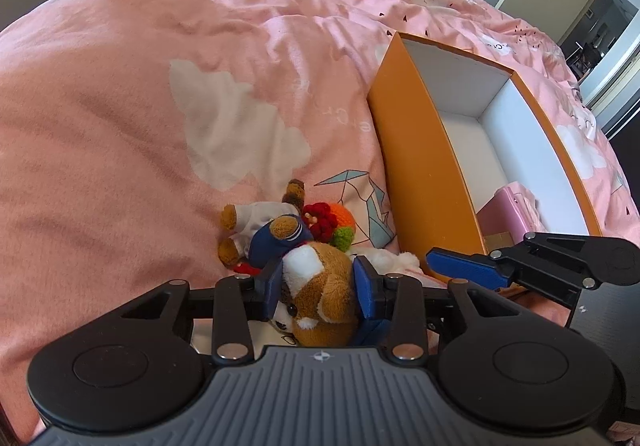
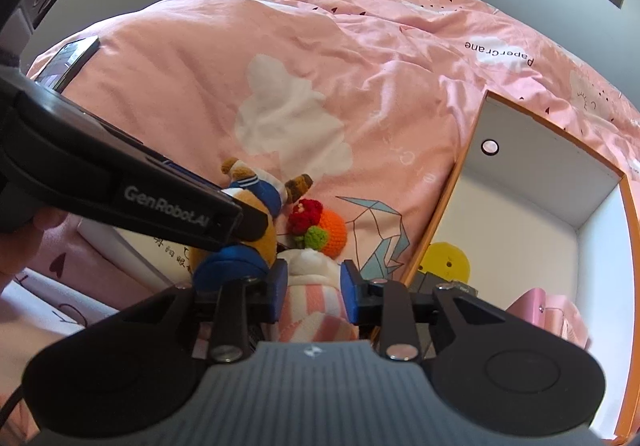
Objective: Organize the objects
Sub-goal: 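Grasp the white striped plush with the right gripper while the left holds the dog plush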
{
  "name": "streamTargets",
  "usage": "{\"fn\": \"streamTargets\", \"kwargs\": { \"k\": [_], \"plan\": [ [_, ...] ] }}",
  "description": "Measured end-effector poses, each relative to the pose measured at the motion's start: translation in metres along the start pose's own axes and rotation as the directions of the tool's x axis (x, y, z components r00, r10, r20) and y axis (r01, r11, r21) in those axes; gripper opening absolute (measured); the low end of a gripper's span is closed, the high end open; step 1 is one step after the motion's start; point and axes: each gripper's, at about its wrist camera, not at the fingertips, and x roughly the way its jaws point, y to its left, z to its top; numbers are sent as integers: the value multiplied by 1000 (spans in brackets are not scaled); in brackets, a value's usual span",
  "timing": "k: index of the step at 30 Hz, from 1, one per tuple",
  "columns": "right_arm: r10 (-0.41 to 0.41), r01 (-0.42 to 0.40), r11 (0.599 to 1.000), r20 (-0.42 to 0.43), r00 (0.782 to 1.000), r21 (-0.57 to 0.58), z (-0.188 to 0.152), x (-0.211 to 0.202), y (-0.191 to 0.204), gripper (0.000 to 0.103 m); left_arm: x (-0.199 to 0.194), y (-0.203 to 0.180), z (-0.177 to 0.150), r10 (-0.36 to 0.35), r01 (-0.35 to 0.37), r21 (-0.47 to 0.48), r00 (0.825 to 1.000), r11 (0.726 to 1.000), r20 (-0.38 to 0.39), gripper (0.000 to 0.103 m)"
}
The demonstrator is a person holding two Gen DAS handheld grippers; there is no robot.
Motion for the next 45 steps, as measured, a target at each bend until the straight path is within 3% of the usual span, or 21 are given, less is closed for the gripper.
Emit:
{"fn": "streamTargets", "kwargs": {
  "k": [6, 10, 15, 24, 27, 31, 38, 42, 45],
  "plan": [
    [-41, 40, 998, -12, 999, -43, 2, 2, 3, 30, 2, 11, 3, -30, 28, -72, 999, 997, -27, 46],
    [-24, 20, 995, -47, 999, -94, 4, 5, 0, 31, 9, 18, 5, -47, 39, -133, 997, 990, -61, 59],
    [-28, 18, 989, -69, 997, -146, 2, 10, 2, 37, 15, 19, 6, -30, 21, -146, 998, 989, -62, 68],
    [-29, 16, 986, -74, 997, -165, 4, 12, 0, 38, 18, 18, 5, -22, 13, -139, 998, 990, -63, 75],
    [-10, -5, 984, -84, 996, -179, 5, 10, -1, 38, 17, 19, 4, -21, 14, -132, 998, 991, -52, 69],
    [15, -33, 982, -95, 995, -187, 8, 8, -4, 39, 6, 16, 4, -32, 31, -90, 999, 995, -10, 44],
    [49, -74, 977, -125, 991, -202, 13, 10, -8, 39, -10, 12, 3, -45, 45, -13, 999, 999, 11, 41],
    [88, -121, 971, -161, 983, -208, 16, 12, -8, 39, -23, 4, 6, -15, 11, 116, 999, 993, 36, 41],
    [100, -153, 960, -225, 969, -234, 21, 21, -6, 46, -19, 5, 7, -20, 18, 134, 1000, 991, 13, 41]
  ]
}}
